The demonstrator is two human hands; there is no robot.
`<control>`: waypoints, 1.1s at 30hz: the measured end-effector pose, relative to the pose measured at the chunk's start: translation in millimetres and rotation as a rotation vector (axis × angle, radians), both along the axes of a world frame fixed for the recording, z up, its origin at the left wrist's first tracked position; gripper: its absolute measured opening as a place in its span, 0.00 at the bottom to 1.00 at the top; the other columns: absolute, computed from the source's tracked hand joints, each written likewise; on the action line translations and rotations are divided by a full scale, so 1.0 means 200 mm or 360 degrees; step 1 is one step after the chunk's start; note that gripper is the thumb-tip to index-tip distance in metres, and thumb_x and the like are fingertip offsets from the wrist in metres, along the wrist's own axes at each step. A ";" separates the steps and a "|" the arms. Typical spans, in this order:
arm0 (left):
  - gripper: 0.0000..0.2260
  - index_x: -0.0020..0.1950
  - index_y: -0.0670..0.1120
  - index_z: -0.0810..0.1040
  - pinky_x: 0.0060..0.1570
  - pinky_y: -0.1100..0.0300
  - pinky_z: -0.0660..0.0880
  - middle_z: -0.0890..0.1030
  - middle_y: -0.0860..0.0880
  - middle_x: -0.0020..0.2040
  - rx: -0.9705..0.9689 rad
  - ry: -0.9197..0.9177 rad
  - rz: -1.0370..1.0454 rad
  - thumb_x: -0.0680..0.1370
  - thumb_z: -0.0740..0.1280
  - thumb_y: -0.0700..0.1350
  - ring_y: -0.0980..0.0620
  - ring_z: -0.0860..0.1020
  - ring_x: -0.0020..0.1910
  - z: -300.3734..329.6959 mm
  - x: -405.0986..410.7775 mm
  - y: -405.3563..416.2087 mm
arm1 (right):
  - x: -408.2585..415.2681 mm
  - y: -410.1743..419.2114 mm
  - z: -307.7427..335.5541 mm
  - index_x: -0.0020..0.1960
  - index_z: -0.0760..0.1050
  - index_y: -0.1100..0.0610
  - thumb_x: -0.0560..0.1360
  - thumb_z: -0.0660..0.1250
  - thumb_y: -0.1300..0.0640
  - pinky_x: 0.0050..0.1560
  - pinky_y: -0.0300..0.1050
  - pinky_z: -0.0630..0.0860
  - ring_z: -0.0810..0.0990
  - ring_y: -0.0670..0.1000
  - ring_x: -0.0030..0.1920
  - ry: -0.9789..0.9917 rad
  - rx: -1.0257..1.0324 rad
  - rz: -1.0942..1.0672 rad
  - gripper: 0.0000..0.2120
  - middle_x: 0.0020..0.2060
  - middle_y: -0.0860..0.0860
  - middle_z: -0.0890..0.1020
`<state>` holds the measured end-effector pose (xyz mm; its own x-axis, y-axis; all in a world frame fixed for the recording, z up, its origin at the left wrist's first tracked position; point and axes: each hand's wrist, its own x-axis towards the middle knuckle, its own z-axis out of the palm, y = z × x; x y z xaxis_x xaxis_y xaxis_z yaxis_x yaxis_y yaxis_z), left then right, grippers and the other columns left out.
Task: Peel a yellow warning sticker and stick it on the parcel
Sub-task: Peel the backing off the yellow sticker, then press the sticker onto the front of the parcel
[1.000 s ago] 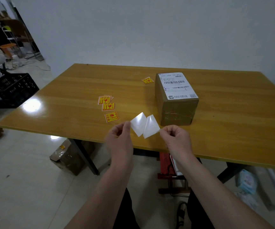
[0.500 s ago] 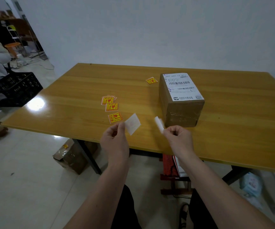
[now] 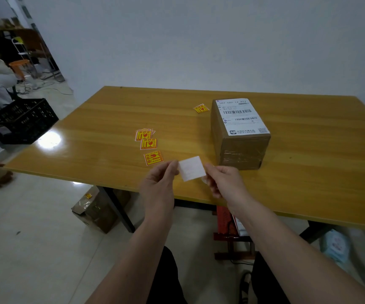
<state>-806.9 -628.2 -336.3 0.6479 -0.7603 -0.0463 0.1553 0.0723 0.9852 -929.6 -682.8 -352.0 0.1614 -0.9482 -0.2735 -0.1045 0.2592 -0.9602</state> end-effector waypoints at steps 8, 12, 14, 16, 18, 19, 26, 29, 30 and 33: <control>0.05 0.46 0.40 0.82 0.35 0.79 0.72 0.81 0.52 0.38 -0.0027 -0.0036 -0.0115 0.74 0.70 0.41 0.69 0.77 0.33 0.00 -0.04 0.02 | -0.05 0.03 0.04 0.36 0.76 0.59 0.75 0.65 0.48 0.18 0.33 0.55 0.65 0.44 0.23 -0.0496 0.0608 0.0225 0.16 0.26 0.49 0.70; 0.04 0.46 0.43 0.83 0.35 0.79 0.71 0.81 0.53 0.39 -0.0001 -0.0031 -0.0102 0.74 0.70 0.41 0.69 0.76 0.32 0.01 -0.05 0.03 | -0.07 0.03 0.03 0.43 0.75 0.60 0.74 0.68 0.59 0.17 0.33 0.57 0.67 0.44 0.24 -0.0611 0.0507 0.0176 0.05 0.31 0.51 0.71; 0.05 0.49 0.42 0.83 0.35 0.79 0.72 0.82 0.54 0.39 -0.0002 -0.0035 -0.0098 0.74 0.69 0.39 0.70 0.77 0.33 0.02 -0.06 0.03 | -0.07 0.04 0.02 0.40 0.76 0.58 0.72 0.70 0.61 0.18 0.33 0.59 0.68 0.44 0.25 -0.0594 0.0421 0.0138 0.04 0.32 0.52 0.72; 0.06 0.50 0.41 0.82 0.37 0.79 0.73 0.82 0.55 0.40 -0.0006 -0.0027 -0.0108 0.75 0.68 0.37 0.70 0.78 0.34 0.02 -0.06 0.04 | -0.07 0.05 0.02 0.39 0.77 0.57 0.71 0.71 0.62 0.18 0.33 0.62 0.68 0.43 0.26 -0.0565 0.0365 0.0113 0.04 0.33 0.52 0.75; 0.06 0.50 0.42 0.82 0.38 0.78 0.75 0.82 0.55 0.41 -0.0008 -0.0020 -0.0116 0.75 0.67 0.36 0.70 0.78 0.35 0.02 -0.06 0.04 | -0.08 0.05 0.01 0.40 0.77 0.57 0.70 0.71 0.63 0.19 0.33 0.63 0.69 0.43 0.26 -0.0549 0.0335 0.0086 0.04 0.33 0.51 0.76; 0.06 0.49 0.42 0.82 0.39 0.78 0.75 0.82 0.55 0.41 -0.0004 -0.0021 -0.0117 0.75 0.67 0.36 0.70 0.79 0.35 0.02 -0.06 0.04 | -0.08 0.06 0.01 0.41 0.77 0.57 0.70 0.72 0.63 0.19 0.33 0.64 0.69 0.43 0.26 -0.0546 0.0322 0.0063 0.04 0.33 0.51 0.76; 0.08 0.51 0.47 0.82 0.44 0.69 0.76 0.81 0.55 0.44 0.0010 -0.0192 -0.0101 0.75 0.67 0.36 0.62 0.79 0.44 0.04 -0.06 0.04 | -0.10 0.09 0.04 0.41 0.80 0.57 0.71 0.71 0.62 0.22 0.34 0.65 0.68 0.43 0.28 -0.0376 0.0121 -0.0041 0.01 0.28 0.47 0.74; 0.10 0.50 0.53 0.81 0.49 0.60 0.76 0.82 0.53 0.47 -0.0066 -0.0797 -0.0181 0.75 0.69 0.39 0.55 0.78 0.49 0.06 -0.06 0.03 | -0.11 0.11 0.07 0.43 0.81 0.60 0.73 0.69 0.61 0.33 0.34 0.67 0.71 0.41 0.33 -0.0016 -0.0201 -0.0010 0.03 0.31 0.46 0.76; 0.10 0.51 0.52 0.81 0.50 0.58 0.75 0.82 0.52 0.49 -0.0097 -0.1026 -0.0204 0.74 0.70 0.39 0.53 0.78 0.50 0.07 -0.06 0.03 | -0.11 0.11 0.08 0.42 0.80 0.60 0.73 0.69 0.62 0.36 0.35 0.68 0.72 0.42 0.34 0.0109 -0.0347 -0.0006 0.02 0.33 0.48 0.76; 0.15 0.57 0.50 0.80 0.53 0.54 0.72 0.82 0.50 0.53 -0.0134 -0.1718 -0.0291 0.71 0.73 0.42 0.48 0.75 0.53 0.08 -0.06 0.00 | -0.11 0.11 0.09 0.38 0.78 0.58 0.72 0.70 0.61 0.38 0.40 0.69 0.71 0.46 0.35 0.0515 -0.0765 0.0026 0.04 0.37 0.51 0.74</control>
<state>-819.4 -627.7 -320.4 0.1936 -0.8230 0.5340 -0.7706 0.2094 0.6020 -951.4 -660.1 -334.3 0.1569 -0.9762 0.1495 -0.4125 -0.2023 -0.8882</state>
